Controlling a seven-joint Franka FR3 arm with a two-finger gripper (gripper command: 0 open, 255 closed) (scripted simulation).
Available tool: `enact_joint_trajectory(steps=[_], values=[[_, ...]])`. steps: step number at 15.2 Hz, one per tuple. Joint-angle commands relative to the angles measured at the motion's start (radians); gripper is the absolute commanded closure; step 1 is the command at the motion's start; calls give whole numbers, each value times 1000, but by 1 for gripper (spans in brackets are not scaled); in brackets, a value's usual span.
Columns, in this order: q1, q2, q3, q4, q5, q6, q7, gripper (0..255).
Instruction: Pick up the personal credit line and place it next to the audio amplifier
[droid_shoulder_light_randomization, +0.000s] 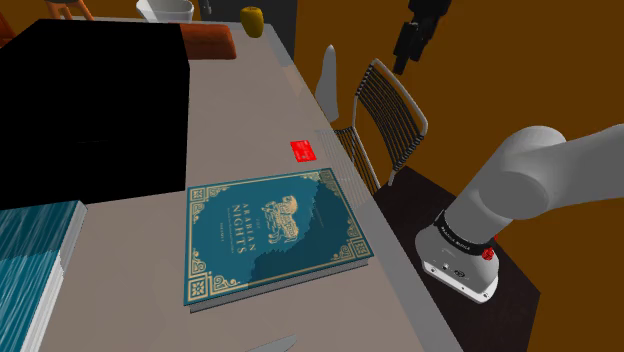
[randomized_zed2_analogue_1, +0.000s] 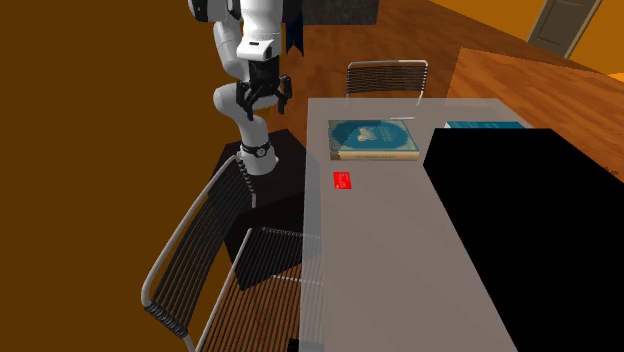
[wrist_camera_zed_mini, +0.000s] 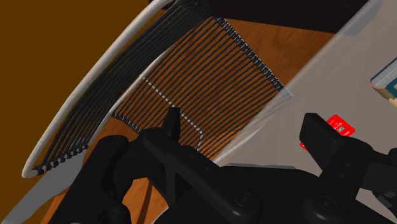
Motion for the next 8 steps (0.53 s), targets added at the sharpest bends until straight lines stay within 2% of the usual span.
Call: enact_joint_trajectory(steps=[1,8], values=[[0,0,0,0,0,0,0,0],[12,-107,172,-260,88,307,298,0]])
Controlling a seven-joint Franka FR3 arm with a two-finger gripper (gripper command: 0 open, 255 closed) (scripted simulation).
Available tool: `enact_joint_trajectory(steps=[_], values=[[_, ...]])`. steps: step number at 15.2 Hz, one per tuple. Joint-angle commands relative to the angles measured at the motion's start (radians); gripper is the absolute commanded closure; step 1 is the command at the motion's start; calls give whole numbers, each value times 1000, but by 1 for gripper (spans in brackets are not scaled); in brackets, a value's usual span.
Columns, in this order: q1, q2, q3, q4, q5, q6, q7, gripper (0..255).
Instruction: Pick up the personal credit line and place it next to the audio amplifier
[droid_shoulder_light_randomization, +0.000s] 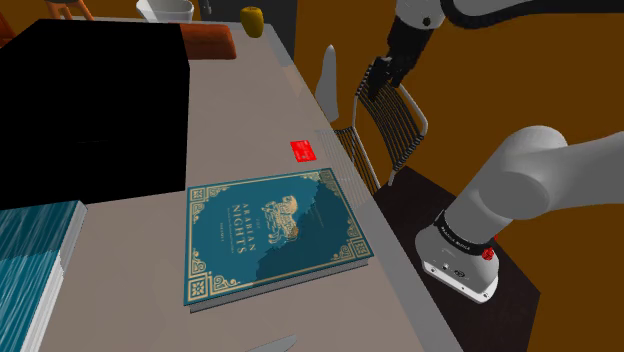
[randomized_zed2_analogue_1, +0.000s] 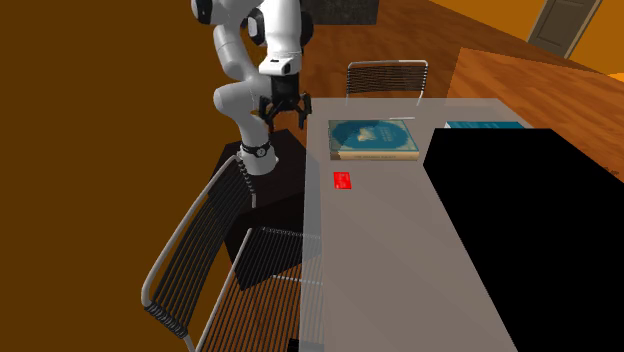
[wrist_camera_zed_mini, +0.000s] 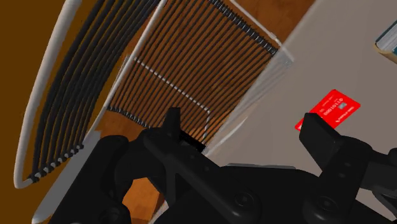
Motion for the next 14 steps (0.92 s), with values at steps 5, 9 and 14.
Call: enact_joint_trajectory(steps=[5,9,14], values=[[3,32,201,-144,67,307,292,0],[-49,138,377,-174,71,523,511,0],[-271,303,691,-130,-23,760,846,0]])
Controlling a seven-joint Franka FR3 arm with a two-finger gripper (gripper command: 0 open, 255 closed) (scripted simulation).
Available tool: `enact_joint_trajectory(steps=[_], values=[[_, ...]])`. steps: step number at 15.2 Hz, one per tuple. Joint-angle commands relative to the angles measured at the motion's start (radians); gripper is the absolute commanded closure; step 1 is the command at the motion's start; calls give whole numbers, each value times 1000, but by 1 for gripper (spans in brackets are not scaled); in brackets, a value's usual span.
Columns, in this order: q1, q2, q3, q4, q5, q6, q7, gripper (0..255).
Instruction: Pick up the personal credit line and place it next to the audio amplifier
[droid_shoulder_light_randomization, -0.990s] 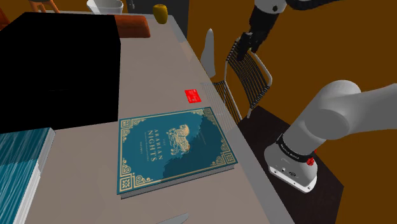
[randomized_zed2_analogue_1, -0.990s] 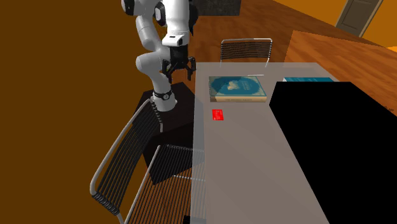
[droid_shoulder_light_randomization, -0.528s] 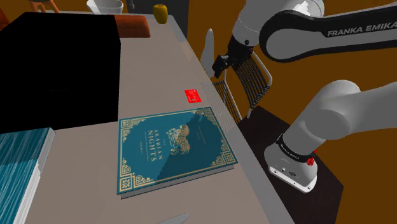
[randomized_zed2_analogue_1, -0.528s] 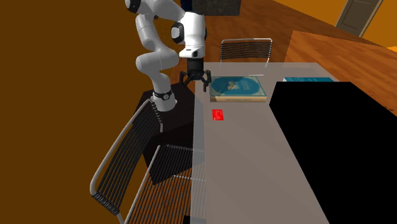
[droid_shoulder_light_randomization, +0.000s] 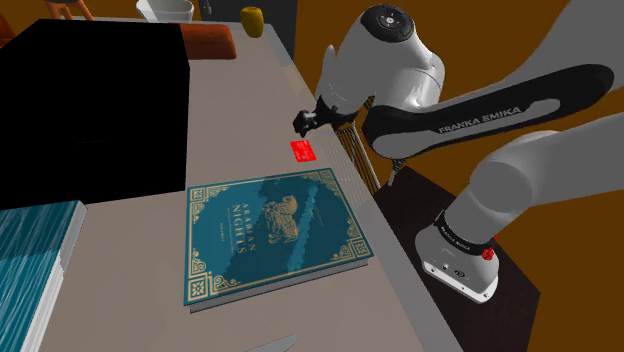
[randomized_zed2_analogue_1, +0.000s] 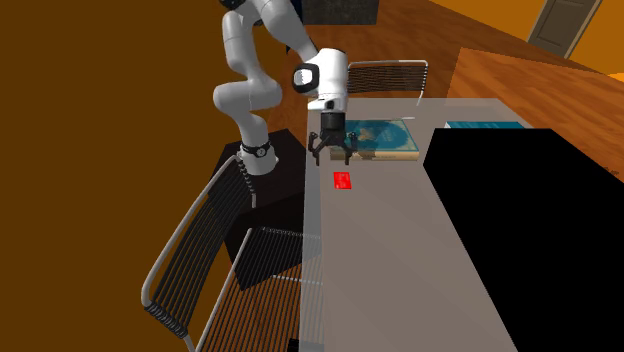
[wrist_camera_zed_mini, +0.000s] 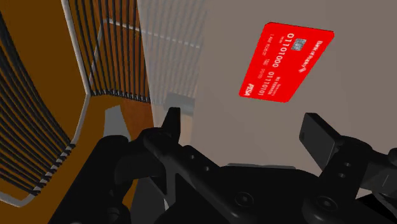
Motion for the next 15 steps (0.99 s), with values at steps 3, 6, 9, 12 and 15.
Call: enact_joint_trajectory(steps=[3,6,9,12,15], values=[[-238,84,272,59,-99,128,251,0],[-324,117,337,63,-135,177,277,0],[-424,148,413,70,-176,225,307,0],[-483,161,460,75,-198,249,323,0],[-483,161,460,75,-197,249,323,0]])
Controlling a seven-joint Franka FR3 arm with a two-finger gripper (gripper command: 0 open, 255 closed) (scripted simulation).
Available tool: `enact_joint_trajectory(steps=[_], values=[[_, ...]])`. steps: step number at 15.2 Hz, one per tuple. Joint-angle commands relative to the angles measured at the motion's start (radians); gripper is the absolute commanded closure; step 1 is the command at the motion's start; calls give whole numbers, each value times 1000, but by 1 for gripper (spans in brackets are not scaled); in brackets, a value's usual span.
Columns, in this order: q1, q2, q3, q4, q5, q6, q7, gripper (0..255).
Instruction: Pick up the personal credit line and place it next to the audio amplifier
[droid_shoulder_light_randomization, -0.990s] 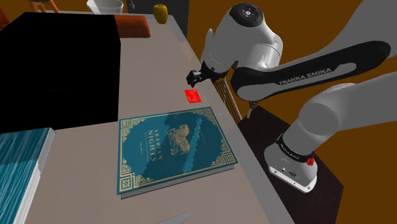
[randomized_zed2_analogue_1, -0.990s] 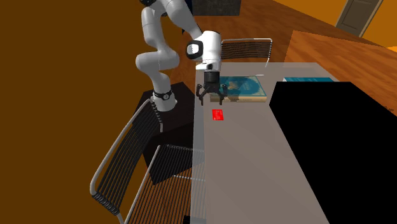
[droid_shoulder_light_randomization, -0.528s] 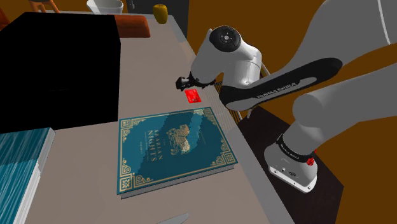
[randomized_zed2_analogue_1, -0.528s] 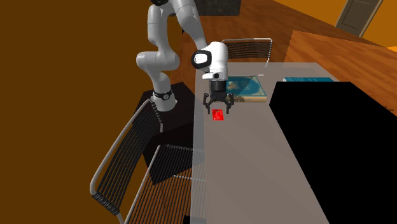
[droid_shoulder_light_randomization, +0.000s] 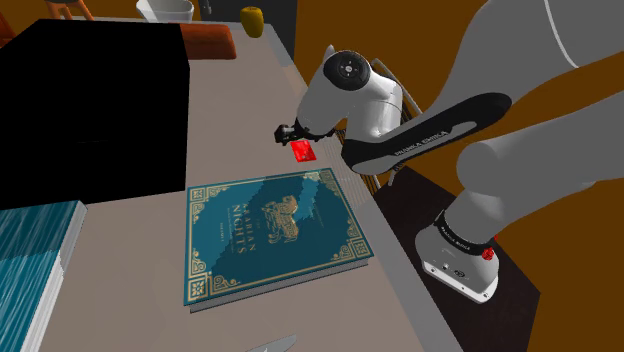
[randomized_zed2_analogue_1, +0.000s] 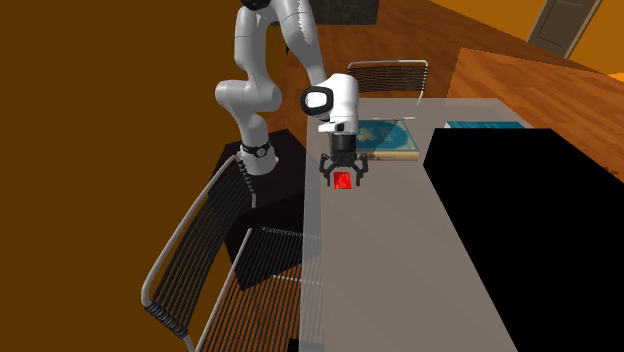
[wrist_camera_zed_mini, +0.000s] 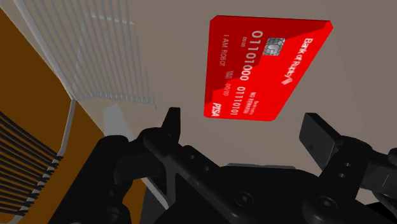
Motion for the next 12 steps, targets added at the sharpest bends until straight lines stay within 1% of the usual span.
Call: enact_joint_trajectory(steps=[1,3,4,6,7,9,12], values=[[-2,0,2,0,-1,1,1,0],[-2,0,1,0,-1,1,1,0],[-2,0,1,0,-1,1,1,255],[3,-1,-2,-1,1,0,0,255],[15,-3,-13,-3,5,-4,-4,255],[9,-2,-10,-5,2,1,-4,255],[14,-3,-14,-3,4,-4,-5,255]])
